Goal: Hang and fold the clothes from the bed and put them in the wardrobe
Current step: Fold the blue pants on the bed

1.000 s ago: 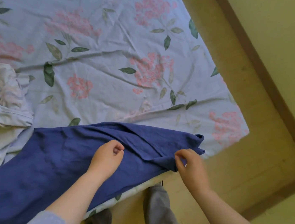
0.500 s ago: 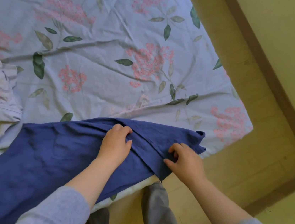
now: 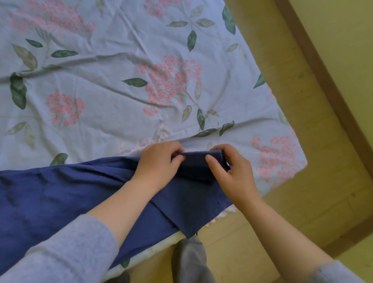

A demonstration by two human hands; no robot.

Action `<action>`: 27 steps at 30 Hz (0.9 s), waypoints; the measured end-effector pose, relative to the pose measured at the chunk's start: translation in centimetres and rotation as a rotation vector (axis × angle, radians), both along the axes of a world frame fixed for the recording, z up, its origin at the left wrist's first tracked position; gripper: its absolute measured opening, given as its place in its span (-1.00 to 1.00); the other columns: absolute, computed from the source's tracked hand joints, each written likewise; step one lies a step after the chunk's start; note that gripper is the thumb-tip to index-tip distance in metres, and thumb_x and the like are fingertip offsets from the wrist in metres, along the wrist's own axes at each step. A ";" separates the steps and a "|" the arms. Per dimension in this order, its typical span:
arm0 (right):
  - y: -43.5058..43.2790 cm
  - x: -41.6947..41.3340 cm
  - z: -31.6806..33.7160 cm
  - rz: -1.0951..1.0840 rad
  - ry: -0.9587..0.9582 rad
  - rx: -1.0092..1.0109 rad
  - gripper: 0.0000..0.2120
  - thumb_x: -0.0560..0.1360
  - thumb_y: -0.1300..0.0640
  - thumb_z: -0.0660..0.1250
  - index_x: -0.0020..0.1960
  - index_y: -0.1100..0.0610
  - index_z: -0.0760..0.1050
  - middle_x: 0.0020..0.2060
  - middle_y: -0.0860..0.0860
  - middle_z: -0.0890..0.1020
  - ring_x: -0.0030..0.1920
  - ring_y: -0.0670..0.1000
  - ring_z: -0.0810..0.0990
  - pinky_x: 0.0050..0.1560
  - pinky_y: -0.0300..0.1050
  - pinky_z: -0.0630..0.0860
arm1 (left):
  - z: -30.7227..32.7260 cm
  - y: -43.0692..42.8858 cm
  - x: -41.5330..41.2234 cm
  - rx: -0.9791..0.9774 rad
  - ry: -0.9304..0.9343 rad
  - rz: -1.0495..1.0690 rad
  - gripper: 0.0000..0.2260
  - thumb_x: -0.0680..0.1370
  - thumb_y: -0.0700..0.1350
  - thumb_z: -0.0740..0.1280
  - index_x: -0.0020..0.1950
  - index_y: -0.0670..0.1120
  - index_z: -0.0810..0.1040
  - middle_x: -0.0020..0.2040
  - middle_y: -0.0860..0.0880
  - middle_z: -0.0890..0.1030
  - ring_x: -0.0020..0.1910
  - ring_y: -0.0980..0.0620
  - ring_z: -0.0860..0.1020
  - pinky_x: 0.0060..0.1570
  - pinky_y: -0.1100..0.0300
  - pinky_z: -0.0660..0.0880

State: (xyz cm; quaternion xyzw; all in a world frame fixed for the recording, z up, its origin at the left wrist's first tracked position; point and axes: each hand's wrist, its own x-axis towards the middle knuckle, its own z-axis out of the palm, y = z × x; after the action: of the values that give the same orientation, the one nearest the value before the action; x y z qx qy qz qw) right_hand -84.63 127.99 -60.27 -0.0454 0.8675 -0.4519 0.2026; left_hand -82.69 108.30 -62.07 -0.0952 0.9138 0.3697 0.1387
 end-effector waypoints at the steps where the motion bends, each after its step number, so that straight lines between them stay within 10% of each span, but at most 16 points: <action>1: 0.8 -0.6 -0.3 0.017 -0.061 0.001 -0.88 0.48 -0.06 0.37 0.00 -0.15 0.48 -0.15 -0.24 0.62 -0.09 -0.21 0.58 -0.18 -0.39 0.45 | 0.0 0.2 -0.7 0.045 -0.029 0.061 -0.95 0.55 -0.10 0.32 -0.06 -0.02 0.58 -0.14 0.02 0.62 -0.09 -0.05 0.54 -0.09 0.10 0.41; 5: 4.3 -1.7 -2.5 0.183 -0.102 0.292 -0.70 0.42 0.04 0.45 0.12 0.04 0.54 -0.04 -0.10 0.60 -0.01 -0.06 0.53 -0.04 -0.19 0.44 | -0.8 0.2 -3.1 0.024 -0.131 0.170 -0.95 0.59 -0.12 0.27 -0.07 -0.04 0.49 -0.07 -0.05 0.59 -0.04 -0.12 0.52 -0.02 0.02 0.46; 8: 5.1 -3.1 -3.5 0.151 -0.032 0.413 -0.84 0.40 0.10 0.41 -0.21 0.16 0.48 -0.29 0.04 0.53 -0.19 0.09 0.48 -0.21 -0.02 0.37 | -1.6 0.1 -5.3 0.012 -0.184 0.131 -0.98 0.57 -0.12 0.29 -0.03 -0.05 0.50 -0.07 -0.02 0.55 0.02 -0.13 0.53 0.02 0.04 0.46; 19: 6.3 -1.9 -3.8 -0.091 -0.077 0.084 -0.81 0.51 -0.14 0.34 -0.16 -0.06 0.45 -0.46 -0.08 0.54 -0.48 -0.09 0.43 -0.49 -0.22 0.23 | -1.1 1.8 -11.2 0.381 -0.100 0.134 -0.73 0.42 -0.35 0.42 0.04 -0.08 0.58 -0.20 0.01 0.60 -0.31 0.13 0.48 -0.17 0.34 0.43; 27: 9.0 -3.7 -5.0 -0.093 -0.176 0.318 -0.56 0.50 0.04 0.41 -0.44 0.03 0.25 -0.54 -0.05 0.30 -0.46 -0.04 0.27 -0.38 -0.04 0.14 | -2.7 4.2 -13.5 0.123 -0.140 -0.003 -0.88 0.42 -0.27 0.42 -0.11 -0.08 0.67 -0.21 -0.04 0.65 -0.22 0.04 0.55 -0.17 0.24 0.45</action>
State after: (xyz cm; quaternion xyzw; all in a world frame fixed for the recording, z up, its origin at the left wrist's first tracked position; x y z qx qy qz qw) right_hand -88.32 136.95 -65.24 0.0672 0.9082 -0.3201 0.2613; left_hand -96.18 112.46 -64.78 -0.1108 0.8777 0.4172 0.2082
